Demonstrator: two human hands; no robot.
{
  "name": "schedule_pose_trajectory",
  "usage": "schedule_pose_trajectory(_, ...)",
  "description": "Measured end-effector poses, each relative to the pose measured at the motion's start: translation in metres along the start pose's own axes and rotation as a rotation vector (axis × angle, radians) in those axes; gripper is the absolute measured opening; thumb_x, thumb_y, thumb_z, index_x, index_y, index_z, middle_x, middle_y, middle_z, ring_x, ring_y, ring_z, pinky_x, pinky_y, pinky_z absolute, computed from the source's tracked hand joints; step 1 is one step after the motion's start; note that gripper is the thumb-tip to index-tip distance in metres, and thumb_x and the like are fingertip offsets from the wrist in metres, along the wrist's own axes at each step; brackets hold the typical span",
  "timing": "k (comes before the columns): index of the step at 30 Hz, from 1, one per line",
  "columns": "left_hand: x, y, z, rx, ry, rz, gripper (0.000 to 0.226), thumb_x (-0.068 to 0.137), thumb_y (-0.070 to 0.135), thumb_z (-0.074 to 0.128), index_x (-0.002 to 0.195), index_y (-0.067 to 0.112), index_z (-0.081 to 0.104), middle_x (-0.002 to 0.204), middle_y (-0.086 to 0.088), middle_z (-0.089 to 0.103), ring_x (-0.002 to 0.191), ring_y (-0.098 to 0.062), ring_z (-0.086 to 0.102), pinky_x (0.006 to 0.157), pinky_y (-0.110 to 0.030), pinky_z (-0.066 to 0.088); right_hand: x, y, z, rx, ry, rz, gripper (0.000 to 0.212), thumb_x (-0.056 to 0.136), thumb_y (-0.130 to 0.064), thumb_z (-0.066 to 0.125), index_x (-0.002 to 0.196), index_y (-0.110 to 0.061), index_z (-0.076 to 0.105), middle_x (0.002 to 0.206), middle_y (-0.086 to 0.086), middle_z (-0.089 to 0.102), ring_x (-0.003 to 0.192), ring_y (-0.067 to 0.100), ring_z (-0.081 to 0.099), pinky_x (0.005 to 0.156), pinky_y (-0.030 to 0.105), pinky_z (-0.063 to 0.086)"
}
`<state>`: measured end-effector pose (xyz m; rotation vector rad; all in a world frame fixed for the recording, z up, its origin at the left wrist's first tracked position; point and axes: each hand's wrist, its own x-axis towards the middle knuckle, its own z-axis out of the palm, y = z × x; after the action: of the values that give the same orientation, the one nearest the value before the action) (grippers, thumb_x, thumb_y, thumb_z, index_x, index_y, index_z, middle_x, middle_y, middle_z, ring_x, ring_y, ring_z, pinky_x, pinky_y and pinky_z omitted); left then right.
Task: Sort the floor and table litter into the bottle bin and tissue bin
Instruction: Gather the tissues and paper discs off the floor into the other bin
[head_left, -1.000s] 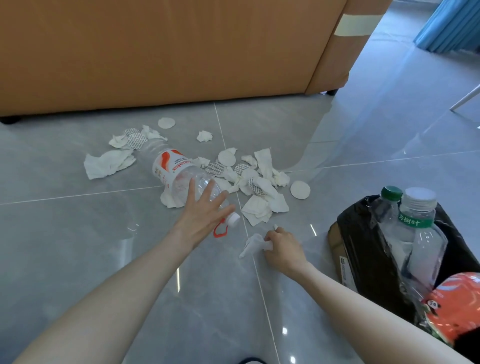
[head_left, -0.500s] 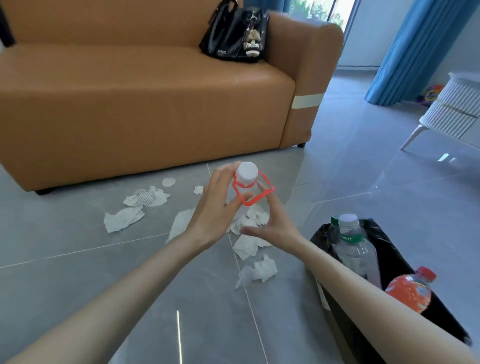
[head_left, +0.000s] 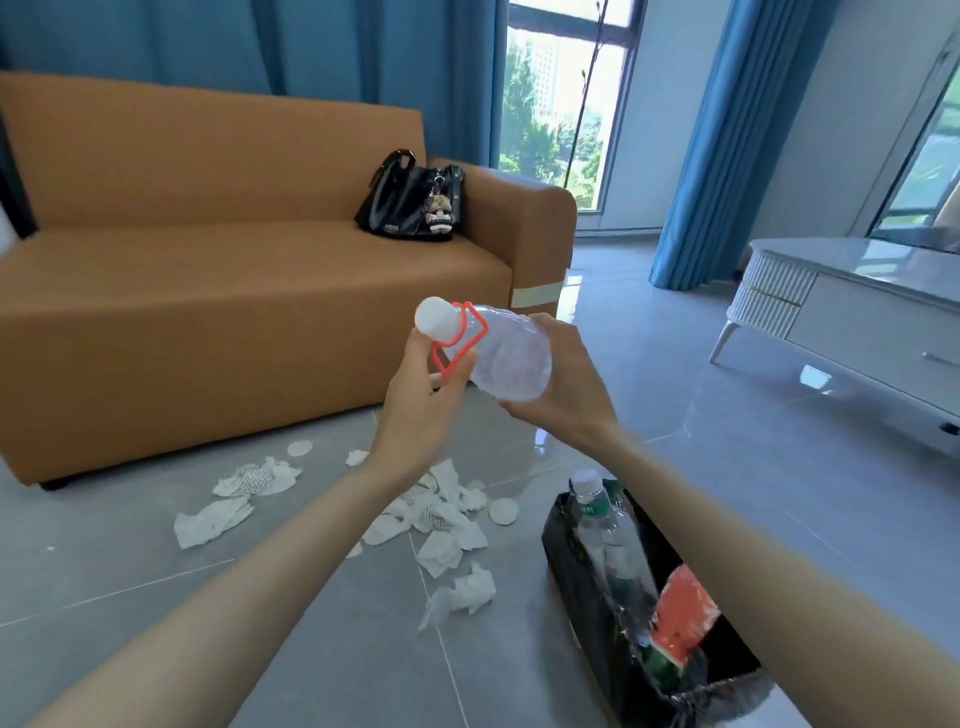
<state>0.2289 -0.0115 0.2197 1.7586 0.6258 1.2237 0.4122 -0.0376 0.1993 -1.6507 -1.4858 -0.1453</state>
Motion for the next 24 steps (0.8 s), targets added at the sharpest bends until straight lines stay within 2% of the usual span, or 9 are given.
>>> schedule_pose_trajectory(2, 0.007, 0.004, 0.011, -0.054, 0.021, -0.085, 0.027, 0.095, 0.033, 0.052, 0.121, 0.034, 0.047, 0.115, 0.011, 0.059, 0.106, -0.019, 0.060, 0.087, -0.042, 0.054, -0.004, 0.007, -0.022, -0.117, -0.032, -0.006, 0.092, 0.058, -0.034, 0.083, 0.138, -0.024, 0.037, 0.127, -0.006, 0.044, 0.115, 0.013, 0.045, 0.093, 0.037, 0.048)
schedule_pose_trajectory(6, 0.015, 0.010, 0.040, -0.192, 0.084, -0.173, 0.038, 0.092, 0.023, 0.057, 0.129, 0.025, 0.048, 0.128, 0.006, 0.056, 0.117, -0.015, 0.057, 0.077, -0.027, 0.057, -0.018, 0.019, -0.055, -0.294, -0.096, 0.022, 0.103, 0.061, -0.049, 0.080, 0.145, -0.034, 0.021, 0.132, -0.003, 0.041, 0.120, 0.016, 0.041, 0.085, 0.035, 0.047)
schedule_pose_trajectory(8, 0.011, 0.013, 0.056, -0.226, 0.103, -0.187, 0.044, 0.090, 0.015, 0.060, 0.131, 0.025, 0.046, 0.126, 0.003, 0.057, 0.107, -0.009, 0.062, 0.075, -0.025, 0.058, -0.026, 0.024, -0.068, -0.355, -0.121, 0.037, 0.107, 0.064, -0.055, 0.077, 0.147, -0.038, 0.012, 0.134, 0.000, 0.045, 0.122, 0.020, 0.042, 0.083, 0.038, 0.047)
schedule_pose_trajectory(11, 0.001, 0.011, 0.077, -0.150, -0.038, -0.186, 0.059, 0.090, 0.009, 0.058, 0.139, 0.032, 0.035, 0.127, 0.009, 0.056, 0.094, -0.003, 0.065, 0.082, -0.029, 0.056, -0.038, 0.038, -0.082, -0.392, -0.146, 0.110, 0.110, 0.065, -0.059, 0.075, 0.148, -0.040, 0.005, 0.130, 0.003, 0.053, 0.117, 0.028, 0.049, 0.083, 0.045, 0.049)
schedule_pose_trajectory(13, -0.004, 0.006, 0.087, -0.081, -0.135, -0.194, 0.067, 0.091, 0.004, 0.053, 0.145, 0.033, 0.025, 0.124, 0.009, 0.059, 0.093, -0.009, 0.064, 0.085, -0.028, 0.052, -0.045, 0.052, -0.086, -0.383, -0.145, 0.219, 0.109, 0.064, -0.061, 0.074, 0.146, -0.041, 0.005, 0.126, 0.005, 0.055, 0.115, 0.030, 0.051, 0.084, 0.045, 0.049)
schedule_pose_trajectory(15, -0.009, 0.000, 0.094, -0.028, -0.192, -0.218, 0.067, 0.093, 0.006, 0.051, 0.147, 0.032, 0.021, 0.120, 0.009, 0.061, 0.088, -0.011, 0.061, 0.077, -0.022, 0.048, -0.052, 0.067, -0.087, -0.331, -0.156, 0.347, 0.107, 0.063, -0.064, 0.073, 0.144, -0.041, 0.008, 0.127, 0.005, 0.054, 0.115, 0.030, 0.053, 0.088, 0.045, 0.049)
schedule_pose_trajectory(18, -0.018, -0.011, 0.103, 0.092, -0.283, -0.266, 0.058, 0.095, 0.009, 0.047, 0.145, 0.029, 0.028, 0.124, 0.006, 0.058, 0.091, -0.012, 0.059, 0.068, -0.018, 0.044, -0.060, 0.092, -0.088, -0.208, -0.229, 0.567, 0.104, 0.064, -0.064, 0.073, 0.144, -0.038, 0.011, 0.137, 0.004, 0.049, 0.119, 0.030, 0.052, 0.093, 0.044, 0.046)
schedule_pose_trajectory(22, -0.026, -0.030, 0.112, 0.189, -0.348, -0.307, 0.061, 0.095, 0.010, 0.048, 0.147, 0.030, 0.024, 0.126, 0.004, 0.055, 0.089, -0.014, 0.058, 0.057, -0.022, 0.043, -0.082, 0.117, -0.077, -0.061, -0.257, 0.780, 0.109, 0.060, -0.065, 0.075, 0.144, -0.035, 0.013, 0.146, 0.006, 0.040, 0.127, 0.031, 0.047, 0.103, 0.047, 0.042)
schedule_pose_trajectory(24, -0.028, -0.036, 0.116, 0.217, -0.365, -0.320, 0.062, 0.095, 0.010, 0.048, 0.148, 0.029, 0.021, 0.128, 0.002, 0.053, 0.089, -0.014, 0.057, 0.061, -0.024, 0.047, -0.094, 0.127, -0.068, -0.017, -0.252, 0.851, 0.109, 0.061, -0.063, 0.076, 0.145, -0.033, 0.013, 0.149, 0.007, 0.036, 0.130, 0.032, 0.044, 0.104, 0.047, 0.039)
